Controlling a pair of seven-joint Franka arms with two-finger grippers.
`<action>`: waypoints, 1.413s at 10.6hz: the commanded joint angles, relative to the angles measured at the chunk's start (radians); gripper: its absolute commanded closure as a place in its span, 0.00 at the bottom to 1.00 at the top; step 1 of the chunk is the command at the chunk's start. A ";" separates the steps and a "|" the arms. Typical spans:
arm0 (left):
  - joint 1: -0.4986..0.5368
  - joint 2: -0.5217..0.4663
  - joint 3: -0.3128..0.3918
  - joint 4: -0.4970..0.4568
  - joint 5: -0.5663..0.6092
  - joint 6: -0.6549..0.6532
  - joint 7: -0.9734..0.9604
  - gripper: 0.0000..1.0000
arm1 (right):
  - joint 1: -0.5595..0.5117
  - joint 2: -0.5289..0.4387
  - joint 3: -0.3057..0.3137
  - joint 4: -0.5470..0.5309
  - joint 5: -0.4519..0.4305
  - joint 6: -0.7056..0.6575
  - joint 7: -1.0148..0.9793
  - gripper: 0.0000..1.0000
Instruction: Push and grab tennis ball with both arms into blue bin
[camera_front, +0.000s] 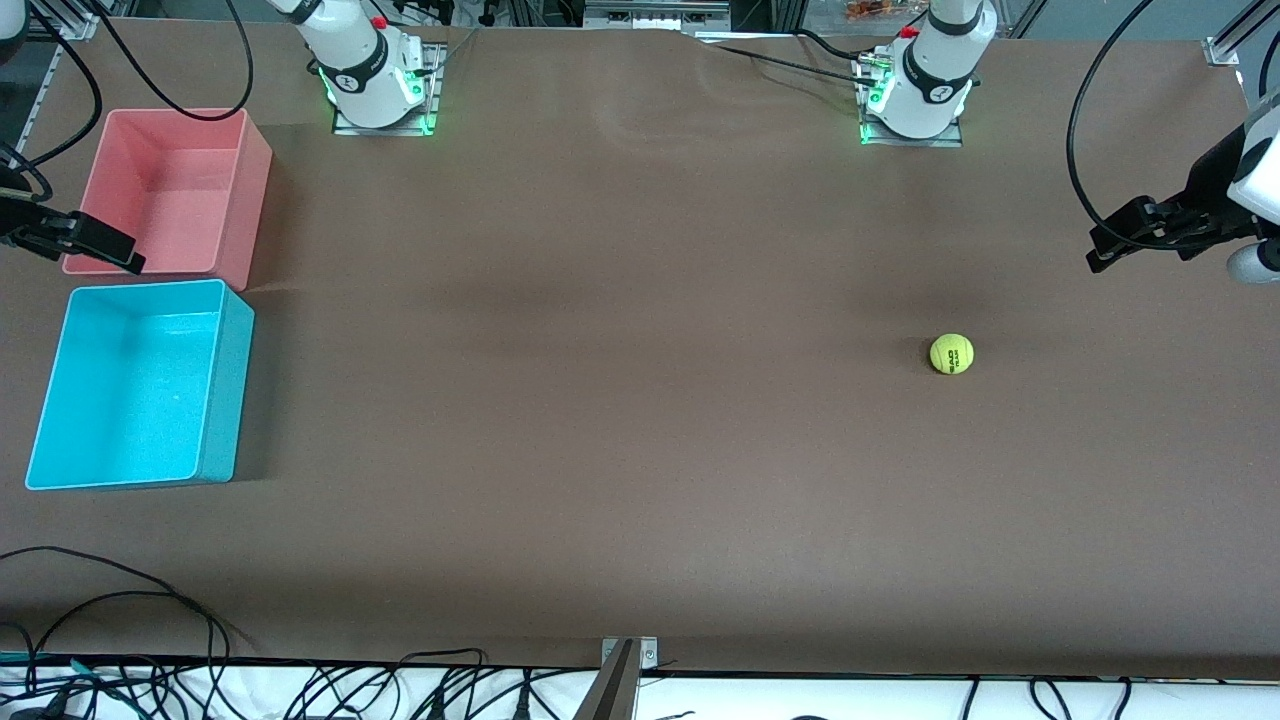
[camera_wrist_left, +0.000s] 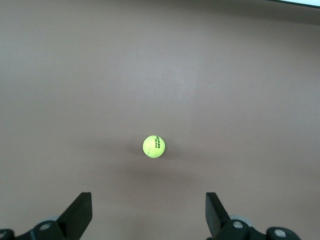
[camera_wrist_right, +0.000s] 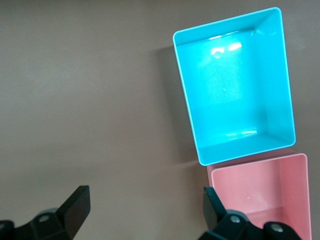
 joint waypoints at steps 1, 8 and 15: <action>0.022 0.006 0.006 0.015 0.013 -0.002 0.003 0.00 | -0.003 -0.026 -0.002 -0.017 -0.014 -0.008 -0.012 0.00; 0.021 0.015 -0.012 0.003 0.035 0.018 0.009 0.00 | -0.003 -0.020 -0.002 -0.017 -0.014 -0.001 -0.006 0.00; 0.036 0.009 0.001 -0.157 0.045 0.159 0.009 0.00 | -0.003 -0.017 -0.002 -0.017 -0.012 0.007 -0.006 0.00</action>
